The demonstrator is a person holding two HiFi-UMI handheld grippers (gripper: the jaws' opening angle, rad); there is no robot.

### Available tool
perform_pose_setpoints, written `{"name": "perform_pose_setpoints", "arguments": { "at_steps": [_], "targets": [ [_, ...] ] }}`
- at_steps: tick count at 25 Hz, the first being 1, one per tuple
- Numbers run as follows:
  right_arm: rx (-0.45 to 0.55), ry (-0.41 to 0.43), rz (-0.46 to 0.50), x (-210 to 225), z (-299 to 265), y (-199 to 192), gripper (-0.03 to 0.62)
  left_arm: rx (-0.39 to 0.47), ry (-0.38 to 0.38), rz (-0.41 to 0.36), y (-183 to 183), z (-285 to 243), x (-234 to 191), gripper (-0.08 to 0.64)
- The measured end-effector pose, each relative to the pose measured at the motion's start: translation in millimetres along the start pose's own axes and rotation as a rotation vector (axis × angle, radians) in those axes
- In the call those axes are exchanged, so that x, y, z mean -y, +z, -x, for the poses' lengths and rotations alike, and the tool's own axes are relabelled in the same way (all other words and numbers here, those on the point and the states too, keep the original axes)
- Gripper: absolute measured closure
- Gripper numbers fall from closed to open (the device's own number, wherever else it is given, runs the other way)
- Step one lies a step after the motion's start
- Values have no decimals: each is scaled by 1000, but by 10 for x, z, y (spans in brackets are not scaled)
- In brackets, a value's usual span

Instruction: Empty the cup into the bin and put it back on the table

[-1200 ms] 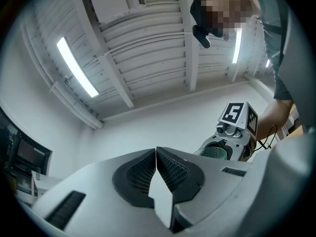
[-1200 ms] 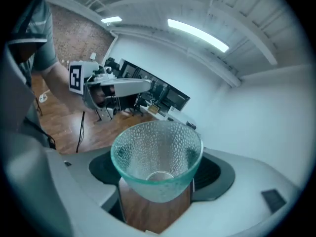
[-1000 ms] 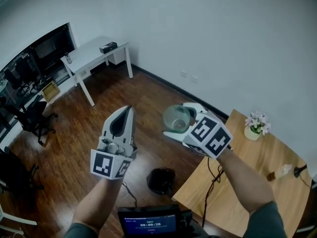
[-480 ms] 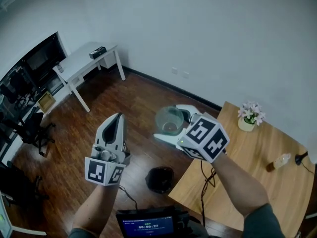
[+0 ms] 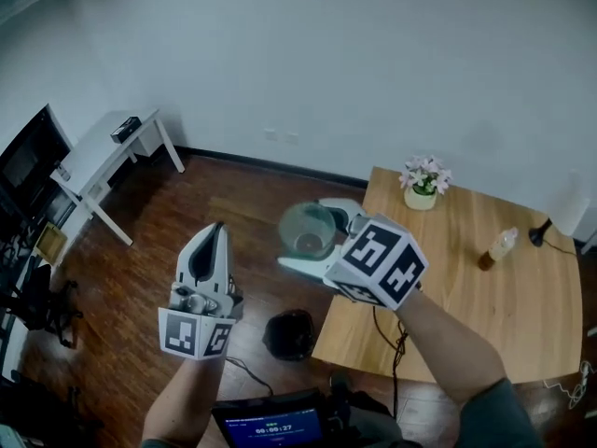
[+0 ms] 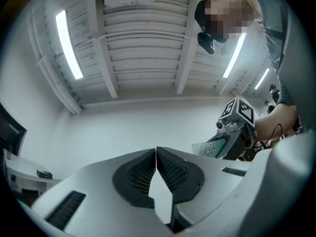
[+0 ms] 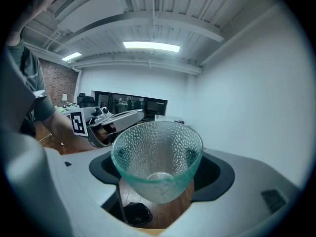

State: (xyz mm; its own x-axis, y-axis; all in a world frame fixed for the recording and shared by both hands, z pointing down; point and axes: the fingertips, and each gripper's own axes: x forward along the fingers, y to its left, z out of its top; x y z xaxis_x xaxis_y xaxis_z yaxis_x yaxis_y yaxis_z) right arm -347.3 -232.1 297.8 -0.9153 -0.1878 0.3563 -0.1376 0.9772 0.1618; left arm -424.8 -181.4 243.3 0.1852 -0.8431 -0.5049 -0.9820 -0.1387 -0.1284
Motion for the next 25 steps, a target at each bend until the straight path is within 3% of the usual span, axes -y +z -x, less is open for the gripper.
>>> {"name": "perform_pose_setpoints", "arguments": {
  "at_steps": [10,14,25],
  "targets": [
    [-79,-259,-100,-166,838,-319,195,33,-187,164,-69,-104,545,560],
    [-83,-334,-129,-164,1251,-422,195,47,-211,215,-63,-247,798,560],
    [-59,-525,-207,-23,2642,-889,195,70,-372,283,-15,-658,2157,560]
  ]
}}
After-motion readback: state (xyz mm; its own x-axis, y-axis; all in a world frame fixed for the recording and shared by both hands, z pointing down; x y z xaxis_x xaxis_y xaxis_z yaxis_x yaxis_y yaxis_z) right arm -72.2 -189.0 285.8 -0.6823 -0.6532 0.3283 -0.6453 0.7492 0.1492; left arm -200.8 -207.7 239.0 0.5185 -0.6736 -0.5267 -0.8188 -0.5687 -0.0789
